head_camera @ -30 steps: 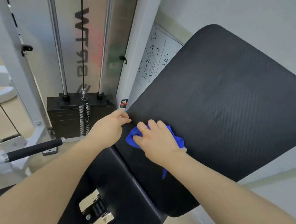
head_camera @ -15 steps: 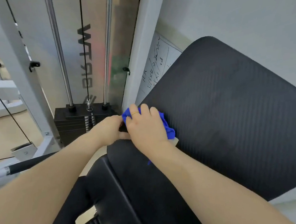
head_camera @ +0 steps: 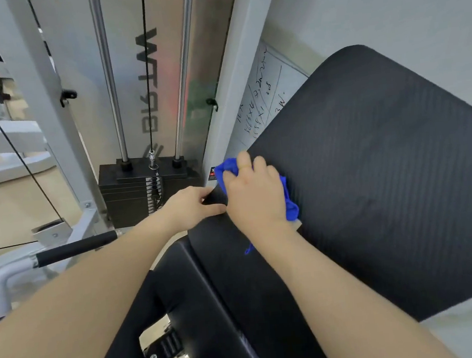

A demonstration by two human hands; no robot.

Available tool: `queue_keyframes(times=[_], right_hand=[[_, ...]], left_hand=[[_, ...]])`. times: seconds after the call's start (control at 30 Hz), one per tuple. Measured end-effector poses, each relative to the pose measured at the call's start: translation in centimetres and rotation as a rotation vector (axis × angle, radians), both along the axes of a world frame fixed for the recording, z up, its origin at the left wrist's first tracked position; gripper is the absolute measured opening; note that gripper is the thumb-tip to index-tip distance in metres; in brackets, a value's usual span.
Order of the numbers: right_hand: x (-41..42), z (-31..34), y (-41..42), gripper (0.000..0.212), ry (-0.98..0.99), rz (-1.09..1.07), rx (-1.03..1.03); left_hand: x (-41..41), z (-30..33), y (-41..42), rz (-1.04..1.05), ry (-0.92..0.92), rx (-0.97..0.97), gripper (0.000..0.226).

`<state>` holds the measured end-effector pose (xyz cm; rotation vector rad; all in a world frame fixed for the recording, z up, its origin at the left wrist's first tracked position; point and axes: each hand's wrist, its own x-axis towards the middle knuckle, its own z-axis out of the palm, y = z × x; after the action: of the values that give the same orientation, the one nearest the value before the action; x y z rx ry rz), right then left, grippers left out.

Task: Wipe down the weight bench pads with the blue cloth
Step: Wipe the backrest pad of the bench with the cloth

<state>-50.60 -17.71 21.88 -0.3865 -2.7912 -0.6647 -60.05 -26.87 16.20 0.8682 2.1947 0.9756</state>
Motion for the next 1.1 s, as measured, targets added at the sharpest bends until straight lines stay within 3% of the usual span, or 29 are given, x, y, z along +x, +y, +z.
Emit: queue_keyframes(times=[0.07, 0.17, 0.33, 0.47, 0.57, 0.67, 0.73, 0.83, 0.93, 1.1], right_hand=[[1.1, -2.0, -1.8, 0.023, -0.236, 0.029, -0.076], [1.0, 0.0, -1.0, 0.027, -0.414, 0.119, -0.091], [-1.4, 4.7, 3.5, 0.007, 0.085, 0.009, 0.189], [-0.9, 1.0, 1.2, 0.013, 0.129, 0.024, 0.152], [-0.1, -2.6, -1.6, 0.012, -0.022, 0.049, 0.049], [1.2, -5.1, -4.0, 0.03, -0.378, 0.106, -0.063], [1.6, -4.3, -4.1, 0.03, -0.464, 0.157, -0.058], [0.2, -0.6, -1.5, 0.024, -0.322, 0.073, 0.017], [-1.1, 2.1, 1.2, 0.011, 0.002, -0.015, 0.186], [-1.5, -1.9, -0.9, 0.019, -0.03, 0.027, 0.273]], left_hand=[[0.2, -0.6, -1.0, -0.029, -0.019, 0.024, 0.021], [0.7, -1.6, -2.8, -0.109, -0.033, -0.022, 0.051], [0.4, -2.7, -3.4, -0.051, -0.074, 0.031, 0.051], [0.2, -2.4, -2.9, -0.042, -0.162, 0.13, 0.056], [-0.1, -3.2, -3.2, -0.045, -0.113, 0.08, 0.054], [-0.4, -4.3, -3.9, -0.059, -0.061, 0.007, 0.05], [-0.2, -4.9, -4.1, -0.053, -0.063, -0.011, 0.05], [0.8, -5.7, -4.6, -0.099, -0.074, -0.028, 0.077], [1.7, -6.8, -4.9, -0.15, -0.085, -0.057, 0.102], [1.6, -8.8, -4.7, -0.121, 0.065, -0.056, 0.119]])
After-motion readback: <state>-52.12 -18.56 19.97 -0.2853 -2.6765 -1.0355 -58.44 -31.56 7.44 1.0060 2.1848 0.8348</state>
